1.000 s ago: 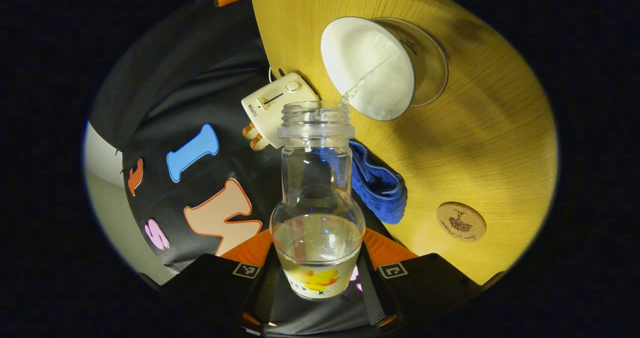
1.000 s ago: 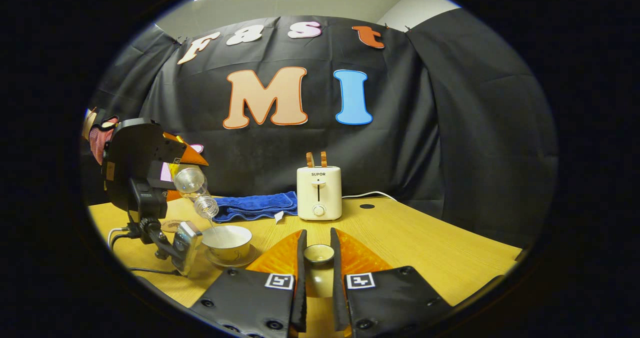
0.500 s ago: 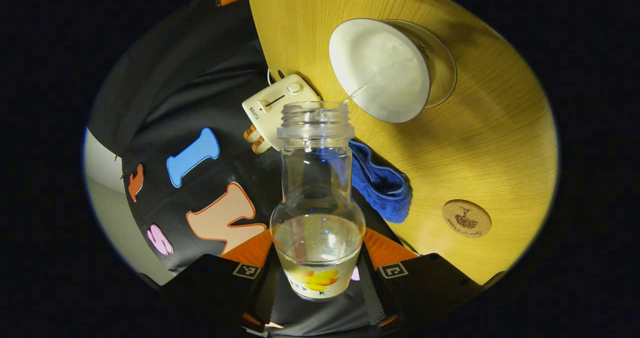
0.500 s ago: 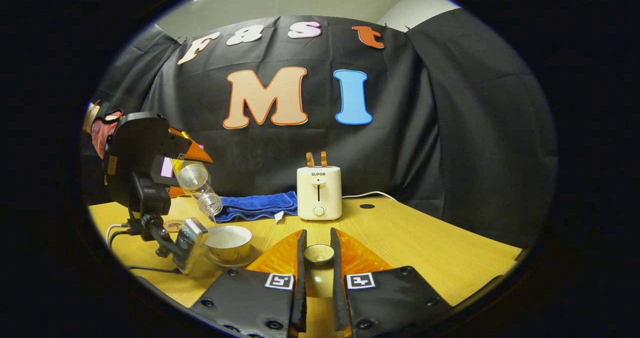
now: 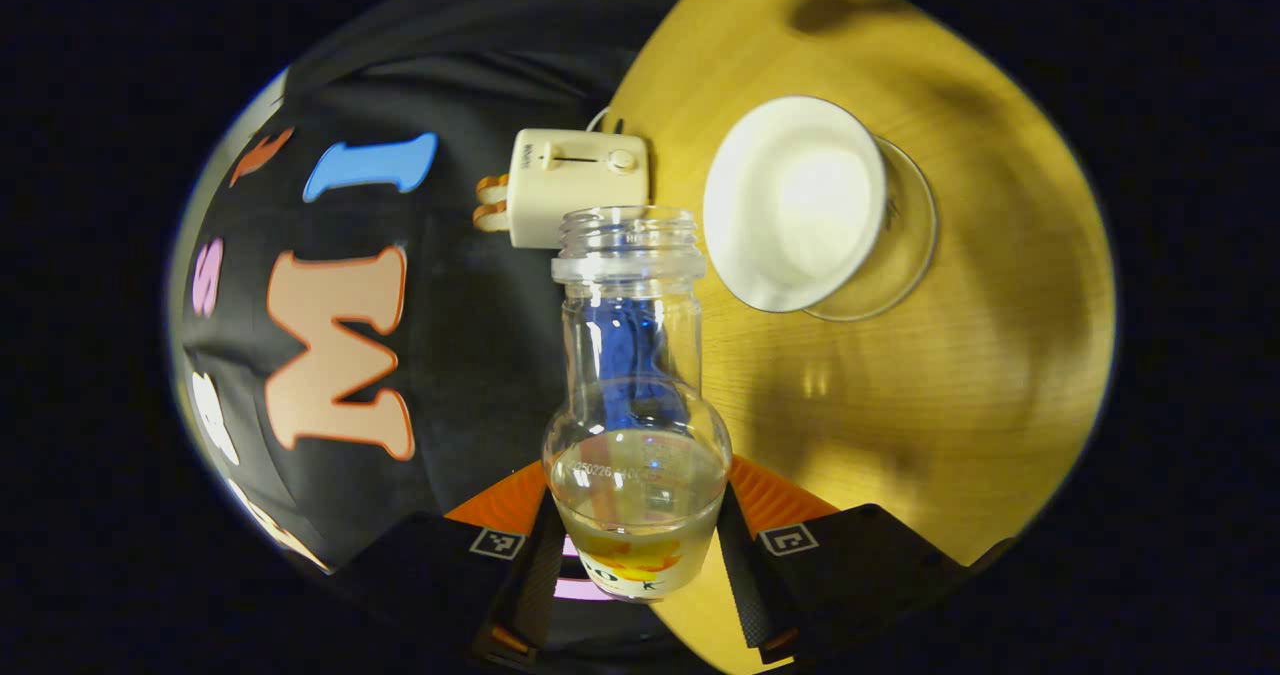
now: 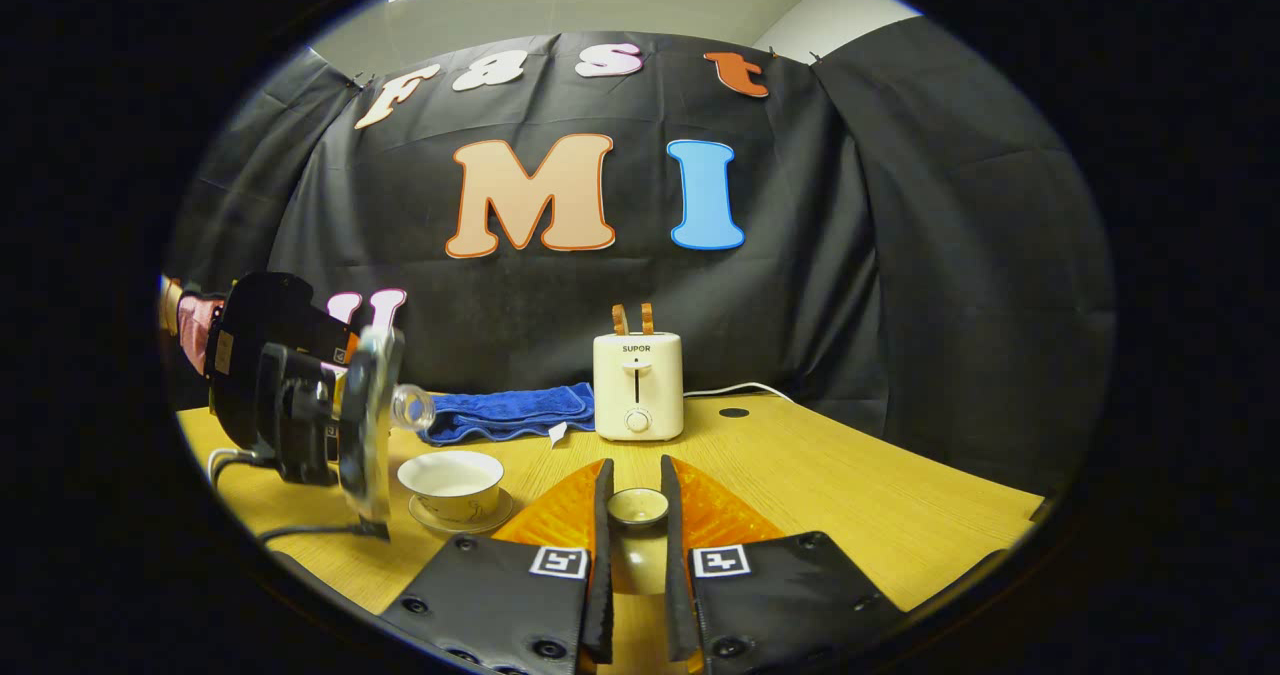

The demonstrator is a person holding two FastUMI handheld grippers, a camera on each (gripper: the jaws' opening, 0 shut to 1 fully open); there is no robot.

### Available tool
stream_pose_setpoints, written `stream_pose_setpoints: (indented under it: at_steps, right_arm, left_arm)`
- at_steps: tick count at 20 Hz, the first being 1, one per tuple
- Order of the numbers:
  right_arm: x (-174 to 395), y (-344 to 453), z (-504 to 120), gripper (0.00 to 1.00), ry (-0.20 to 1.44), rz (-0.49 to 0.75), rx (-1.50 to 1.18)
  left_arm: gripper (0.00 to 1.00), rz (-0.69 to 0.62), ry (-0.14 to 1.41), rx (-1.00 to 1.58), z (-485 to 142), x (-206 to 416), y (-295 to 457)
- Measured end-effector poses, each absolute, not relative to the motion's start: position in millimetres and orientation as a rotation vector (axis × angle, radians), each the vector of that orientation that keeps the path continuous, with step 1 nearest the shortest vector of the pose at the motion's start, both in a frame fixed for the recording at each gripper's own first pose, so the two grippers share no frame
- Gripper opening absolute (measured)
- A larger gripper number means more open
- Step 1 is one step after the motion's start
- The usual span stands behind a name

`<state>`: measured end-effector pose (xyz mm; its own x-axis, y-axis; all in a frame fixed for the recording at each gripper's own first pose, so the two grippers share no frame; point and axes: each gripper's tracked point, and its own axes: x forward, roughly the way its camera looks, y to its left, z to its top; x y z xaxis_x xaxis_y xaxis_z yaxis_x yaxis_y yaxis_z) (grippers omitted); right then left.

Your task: Open the teacup lid with one hand, grasp the water bottle and pour water into the teacup with the other hand; after pouring, place the water bottle on the coaster and then close the teacup lid.

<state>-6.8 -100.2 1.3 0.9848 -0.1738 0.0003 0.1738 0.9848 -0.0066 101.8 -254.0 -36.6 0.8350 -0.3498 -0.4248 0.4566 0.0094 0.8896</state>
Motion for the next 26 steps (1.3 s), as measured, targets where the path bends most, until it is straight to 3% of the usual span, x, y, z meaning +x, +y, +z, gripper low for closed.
stream_pose_setpoints:
  at_steps: [11,26]
  right_arm:
    - [-5.7,-101.6,3.1,0.24,-0.002,-0.183,-0.008]
    - [-6.4,-103.0,2.5,0.24,-0.004,-0.189,-0.009]
  left_arm:
    - [0.69,-0.518,0.124,0.252,-10.5,135.2,-239.6]
    - [0.70,-0.379,0.168,0.094,-67.0,177.1,-228.1]
